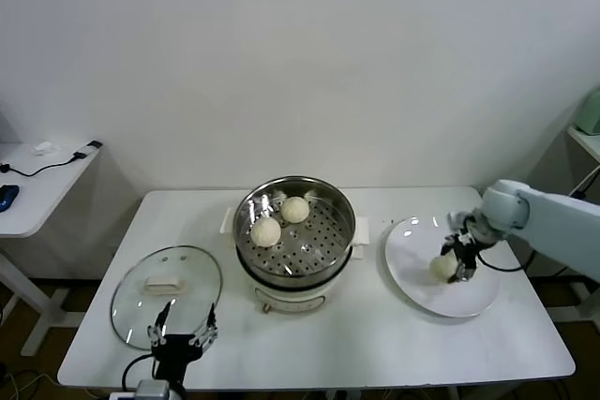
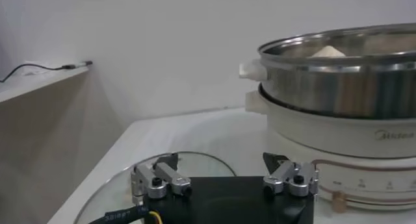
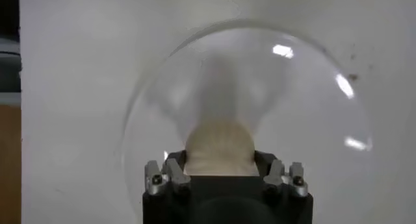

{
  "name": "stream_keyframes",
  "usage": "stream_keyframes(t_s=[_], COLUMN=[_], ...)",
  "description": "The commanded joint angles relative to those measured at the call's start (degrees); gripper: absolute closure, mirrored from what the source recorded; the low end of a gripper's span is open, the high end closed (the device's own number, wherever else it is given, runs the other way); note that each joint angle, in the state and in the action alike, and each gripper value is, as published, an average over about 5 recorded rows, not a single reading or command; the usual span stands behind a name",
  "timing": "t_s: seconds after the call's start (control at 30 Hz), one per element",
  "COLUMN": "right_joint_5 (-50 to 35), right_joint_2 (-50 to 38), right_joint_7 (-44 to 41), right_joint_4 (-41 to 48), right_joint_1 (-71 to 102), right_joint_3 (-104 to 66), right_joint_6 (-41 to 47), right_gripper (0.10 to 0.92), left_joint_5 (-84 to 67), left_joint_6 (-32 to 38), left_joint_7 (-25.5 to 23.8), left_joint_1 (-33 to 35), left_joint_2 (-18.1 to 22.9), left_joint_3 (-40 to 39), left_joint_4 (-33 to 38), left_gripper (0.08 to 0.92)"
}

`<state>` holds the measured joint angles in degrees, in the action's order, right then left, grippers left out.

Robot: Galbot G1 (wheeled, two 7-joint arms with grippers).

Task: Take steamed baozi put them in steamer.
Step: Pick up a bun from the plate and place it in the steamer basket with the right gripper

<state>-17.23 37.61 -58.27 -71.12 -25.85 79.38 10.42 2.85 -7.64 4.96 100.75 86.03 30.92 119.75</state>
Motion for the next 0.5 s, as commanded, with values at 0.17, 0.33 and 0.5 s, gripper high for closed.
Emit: stream_keyframes(t_s=[0.17, 0.33, 0.5], right_joint_5=[-8.58, -8.88, -2.48], right_joint_2=[15.31, 24.99, 32.96], right_joint_7=[-12.83, -12.64, -9.62], right_joint_4=[-1.25, -4.84, -10.73], right_joint_1=[-26.15, -28.03, -26.03], right_joint_3=[1.6, -1.23, 0.9], right_joint_6=[-14.47, -19.98, -24.69], right_gripper=[0.332, 0.33, 0.33], left_joint_5=[0.02, -0.02, -0.09], left_joint_6=[0.02, 0.02, 0.16], left_joint_7=[-0.06, -0.07, -0.03], left_joint_1=[0.17, 0.32, 0.64], left_joint_2=[-0.23, -0.39, -0.37], left_joint_3=[-0.14, 0.05, 0.28], left_joint_4=[0.69, 0.91, 1.11], left_gripper=[0.177, 0.177, 0.177])
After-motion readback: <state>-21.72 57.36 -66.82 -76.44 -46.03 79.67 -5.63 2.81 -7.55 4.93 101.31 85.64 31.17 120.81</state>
